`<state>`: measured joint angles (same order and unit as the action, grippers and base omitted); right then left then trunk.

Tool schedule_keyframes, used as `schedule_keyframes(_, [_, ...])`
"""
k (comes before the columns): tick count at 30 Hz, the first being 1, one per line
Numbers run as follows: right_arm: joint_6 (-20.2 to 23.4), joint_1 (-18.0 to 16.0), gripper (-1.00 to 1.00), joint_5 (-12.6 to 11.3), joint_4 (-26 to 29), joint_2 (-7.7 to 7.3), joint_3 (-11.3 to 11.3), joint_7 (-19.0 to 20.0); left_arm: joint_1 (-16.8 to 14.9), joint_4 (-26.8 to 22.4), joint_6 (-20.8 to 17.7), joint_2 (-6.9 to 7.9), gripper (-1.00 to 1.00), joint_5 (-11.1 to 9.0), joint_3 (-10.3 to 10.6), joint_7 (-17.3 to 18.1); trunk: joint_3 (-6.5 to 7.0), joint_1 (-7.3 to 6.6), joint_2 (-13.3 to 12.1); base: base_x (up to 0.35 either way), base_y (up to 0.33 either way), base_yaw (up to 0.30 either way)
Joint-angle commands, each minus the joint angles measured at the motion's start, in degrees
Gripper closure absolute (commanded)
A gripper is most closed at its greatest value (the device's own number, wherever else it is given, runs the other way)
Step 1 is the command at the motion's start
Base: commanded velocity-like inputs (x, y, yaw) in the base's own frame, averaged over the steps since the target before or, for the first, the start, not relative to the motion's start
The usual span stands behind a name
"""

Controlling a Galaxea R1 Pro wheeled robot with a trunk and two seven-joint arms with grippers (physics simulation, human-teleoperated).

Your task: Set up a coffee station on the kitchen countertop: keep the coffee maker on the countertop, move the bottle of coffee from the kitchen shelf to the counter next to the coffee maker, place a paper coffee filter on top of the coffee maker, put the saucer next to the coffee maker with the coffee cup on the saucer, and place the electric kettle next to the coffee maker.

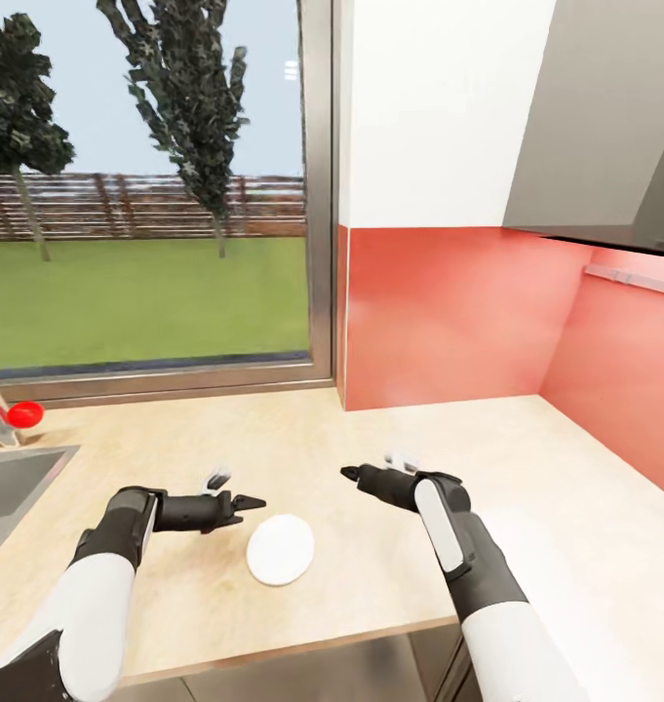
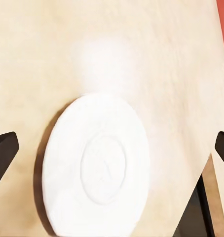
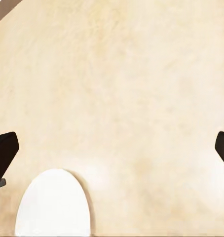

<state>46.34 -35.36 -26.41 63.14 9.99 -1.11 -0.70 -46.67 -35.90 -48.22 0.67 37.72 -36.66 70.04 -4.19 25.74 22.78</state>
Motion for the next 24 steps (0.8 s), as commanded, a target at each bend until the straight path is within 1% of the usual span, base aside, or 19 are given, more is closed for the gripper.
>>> schedule_keyframes(1, [0.20,-0.05,-1.00,-0.12,-0.93,0.01,0.00,-0.01,-0.06,-0.04,-0.47,-0.05,-1.00,0.60,-0.30,0.54,-0.13,0.04,0.14,0.037,-0.024,0.000])
schedule_keyframes(5, [0.16,-0.05,-1.00,-0.25,-3.60,0.01,-0.03,0.73,0.03,-0.04,-0.47,0.00,-1.00,0.59,-0.19,0.61,-0.13,0.04,0.14,0.015,-0.010,0.000])
schedule_keyframes(9, [0.15,-0.05,-1.00,-0.81,-6.53,0.01,-0.05,4.61,0.28,-0.04,-0.52,0.17,-1.00,0.53,-0.12,0.62,-0.13,0.04,0.14,0.003,-0.002,0.000])
schedule_keyframes(11, [0.15,-0.05,-1.00,-0.98,-9.59,0.01,-0.23,8.67,1.78,-0.04,-0.62,0.60,-1.00,0.39,-0.01,0.56,-0.13,0.04,0.14,0.000,0.000,0.000])
schedule_keyframes(15, [0.15,-0.05,-1.00,-1.02,-10.41,0.01,-0.52,10.12,3.50,-0.04,-0.77,0.81,-1.00,0.43,0.01,0.77,-0.13,0.04,0.14,0.000,0.000,0.000])
schedule_keyframes(17, [0.15,-0.05,-1.00,-1.03,-10.46,0.01,-1.73,10.93,3.83,-0.04,-0.79,0.89,-1.00,0.47,0.01,1.27,-0.13,0.04,0.14,0.000,0.000,0.000])
schedule_keyframes(18, [0.15,-0.05,-1.00,-1.06,-10.48,0.01,-2.92,11.59,3.97,-0.04,-0.80,0.98,-1.00,0.52,0.01,1.81,-0.13,0.04,0.14,0.000,0.000,0.000])
schedule_keyframes(19, [0.15,-0.05,-1.00,-1.06,-10.48,0.01,-3.54,11.91,4.02,-0.04,-0.81,1.05,-1.00,0.53,0.01,2.15,-0.13,0.04,0.14,0.000,0.000,0.000])
schedule_keyframes(21, [0.15,-0.05,-1.00,-1.09,-10.49,0.01,-5.47,12.81,4.13,-0.04,-0.80,1.37,-1.00,0.63,0.06,4.00,-0.13,0.04,0.14,0.000,0.000,0.000])
schedule_keyframes(22, [0.15,-0.05,-1.00,-1.09,-10.49,0.01,-5.77,12.94,4.15,-0.04,-0.78,1.43,-1.00,0.68,0.07,4.54,-0.13,0.04,0.14,0.000,0.000,0.000])
schedule_keyframes(23, [0.15,-0.05,-1.00,-1.10,-10.52,0.01,-6.36,13.18,4.18,-0.04,-0.76,1.61,-1.00,0.77,0.09,6.10,-0.13,0.04,0.14,0.000,0.000,0.000])
schedule_keyframes(24, [0.15,-0.05,-1.00,-1.10,-10.53,0.01,-6.48,13.24,4.19,-0.04,-0.75,1.68,-1.00,0.81,0.09,6.53,-0.13,0.04,0.14,0.000,0.000,0.000])
